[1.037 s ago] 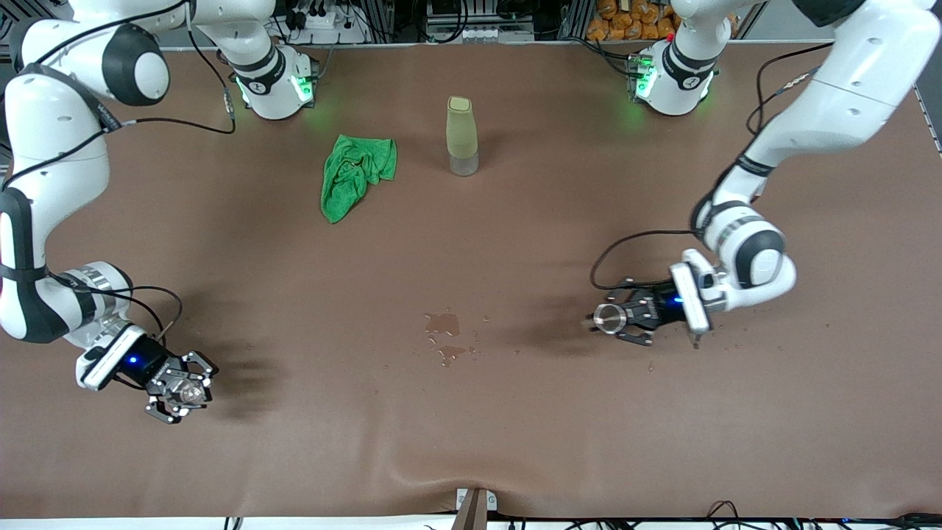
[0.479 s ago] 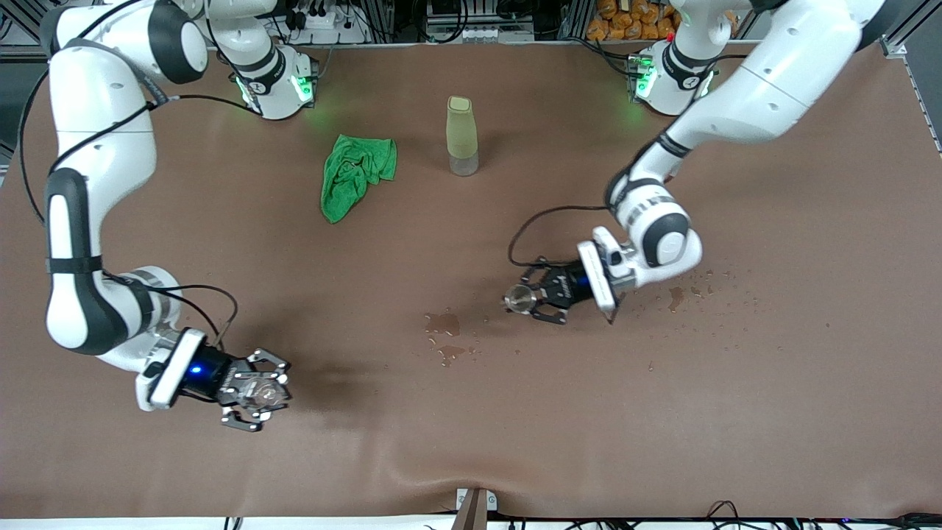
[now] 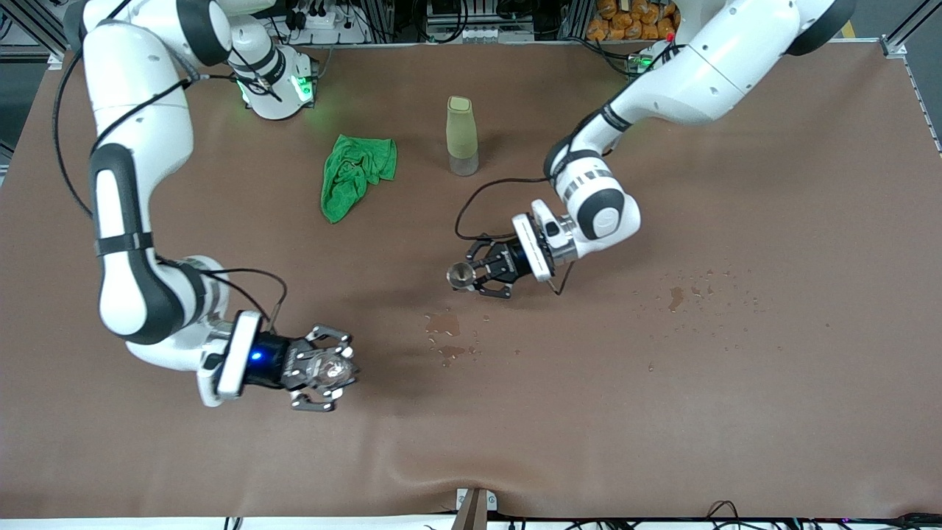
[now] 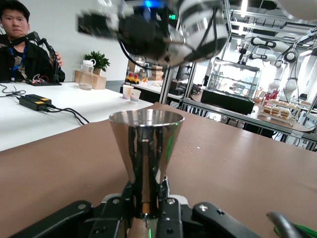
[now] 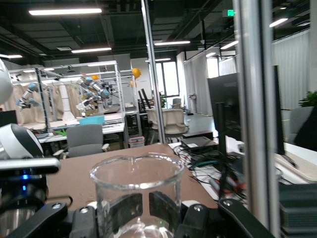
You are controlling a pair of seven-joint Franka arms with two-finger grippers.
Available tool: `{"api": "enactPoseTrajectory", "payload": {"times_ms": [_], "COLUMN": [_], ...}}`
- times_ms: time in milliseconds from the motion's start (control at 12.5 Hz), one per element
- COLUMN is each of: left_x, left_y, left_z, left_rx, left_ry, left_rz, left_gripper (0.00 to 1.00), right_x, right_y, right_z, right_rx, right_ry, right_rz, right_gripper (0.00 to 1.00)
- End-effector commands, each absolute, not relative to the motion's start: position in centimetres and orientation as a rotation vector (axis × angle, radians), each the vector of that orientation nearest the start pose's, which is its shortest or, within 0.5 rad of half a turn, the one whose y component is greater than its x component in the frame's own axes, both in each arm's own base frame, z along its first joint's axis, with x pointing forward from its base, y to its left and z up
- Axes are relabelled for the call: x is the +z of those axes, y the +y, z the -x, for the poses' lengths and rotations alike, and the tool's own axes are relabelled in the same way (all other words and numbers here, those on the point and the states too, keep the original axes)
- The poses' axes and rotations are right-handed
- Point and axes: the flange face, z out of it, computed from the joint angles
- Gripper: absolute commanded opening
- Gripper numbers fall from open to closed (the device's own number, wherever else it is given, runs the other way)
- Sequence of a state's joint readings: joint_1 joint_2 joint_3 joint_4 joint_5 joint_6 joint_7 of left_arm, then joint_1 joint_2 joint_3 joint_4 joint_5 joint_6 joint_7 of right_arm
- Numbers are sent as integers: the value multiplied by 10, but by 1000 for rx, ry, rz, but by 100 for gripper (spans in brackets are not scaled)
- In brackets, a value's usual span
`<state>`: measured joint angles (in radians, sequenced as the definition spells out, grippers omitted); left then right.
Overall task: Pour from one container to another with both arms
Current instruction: 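Lift the jigger and beaker, bringing both grippers together mid-table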
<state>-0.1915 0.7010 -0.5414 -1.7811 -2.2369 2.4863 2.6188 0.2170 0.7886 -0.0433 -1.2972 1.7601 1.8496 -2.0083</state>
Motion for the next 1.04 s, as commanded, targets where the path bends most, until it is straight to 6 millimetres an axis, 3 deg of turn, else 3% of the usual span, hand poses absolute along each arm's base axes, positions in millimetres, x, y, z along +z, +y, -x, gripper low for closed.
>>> {"api": "enactPoseTrajectory", "payload": {"times_ms": [0, 160, 319, 479, 638, 957], "left_x": [224, 226, 228, 234, 232, 233], "left_y": [-434, -437, -432, -423, -407, -409], "left_z": [-521, -526, -532, -546, -565, -564], "left_rx": [1231, 1229, 1241, 1272, 1304, 1303], "left_ry": [-939, -940, -939, -933, -921, -917], "left_rz": [-1729, -1762, -1767, -1767, -1792, -1789], "left_gripper": [0, 0, 0, 0, 0, 0], "right_x": [369, 380, 403, 406, 414, 411], "right_y": [261, 284, 296, 308, 306, 322], "right_z": [-716, -697, -670, -649, -635, -614], "right_rx": [-1201, -1170, -1146, -1097, -1047, -929], "right_ry": [-1064, -1052, -996, -953, -900, -800], "right_rz": [1322, 1323, 1382, 1409, 1452, 1503], "right_gripper": [0, 0, 0, 0, 0, 0]}}
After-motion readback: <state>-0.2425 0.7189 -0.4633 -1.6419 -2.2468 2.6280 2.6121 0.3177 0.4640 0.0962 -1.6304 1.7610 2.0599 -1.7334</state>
